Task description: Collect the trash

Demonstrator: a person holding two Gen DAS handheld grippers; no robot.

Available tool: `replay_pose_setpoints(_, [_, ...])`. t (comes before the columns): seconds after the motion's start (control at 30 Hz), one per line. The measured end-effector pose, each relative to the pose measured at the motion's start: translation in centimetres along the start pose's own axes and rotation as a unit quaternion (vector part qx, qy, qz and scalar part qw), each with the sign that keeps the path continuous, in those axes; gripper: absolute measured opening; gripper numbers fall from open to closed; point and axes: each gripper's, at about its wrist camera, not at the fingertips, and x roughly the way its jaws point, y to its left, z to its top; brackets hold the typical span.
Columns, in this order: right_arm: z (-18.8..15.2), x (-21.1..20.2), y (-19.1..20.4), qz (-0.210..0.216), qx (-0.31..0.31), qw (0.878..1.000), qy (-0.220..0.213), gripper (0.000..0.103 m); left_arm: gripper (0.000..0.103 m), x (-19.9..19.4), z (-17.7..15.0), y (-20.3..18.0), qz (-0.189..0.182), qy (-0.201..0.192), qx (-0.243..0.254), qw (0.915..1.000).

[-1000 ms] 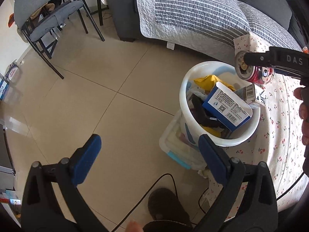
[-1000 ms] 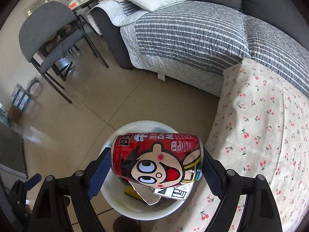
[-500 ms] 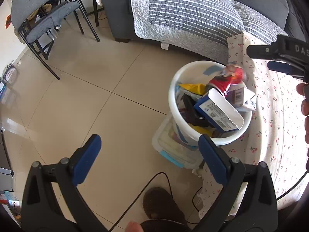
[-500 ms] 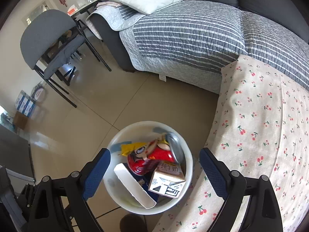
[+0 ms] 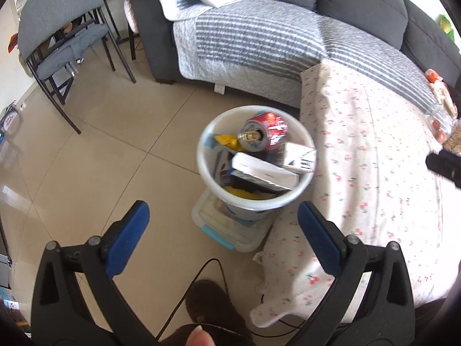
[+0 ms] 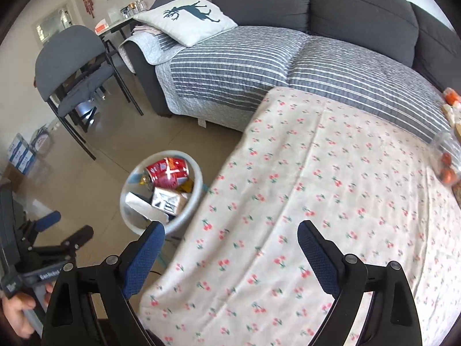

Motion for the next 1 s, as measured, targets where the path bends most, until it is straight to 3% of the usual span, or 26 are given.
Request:
replay_pose_setpoints(0.33, [-10.6, -9.2, -5.7, -0.084, 0.040, 0.994, -0.058, 0.102, 0.102, -6.0, -4.2, -5.2, -0.046, -0.044, 0.017, 0.9979])
replay_pose_setpoints(0.5, [-14.6, -12.2, -7.4, -0.125, 0.070, 0.986, -0.088, 0.103, 0.102, -7.5, -6.9, -7.1, -0.030, -0.064, 0.033, 0.9970])
replay_pose_setpoints(0.77, [-15.6, -13.5, -7.7, -0.162, 0.065, 0.977, -0.118, 0.103, 0.102, -8.5, -8.1, -8.6, -0.023, -0.084, 0.047, 0.9951])
replay_pose_setpoints(1.0, [-15.6, -12.2, -7.0, -0.136, 0.062, 0.984, -0.096, 0.103, 0.102, -8.6, -8.1, -8.7, -0.018, -0.088, 0.050, 0.9948])
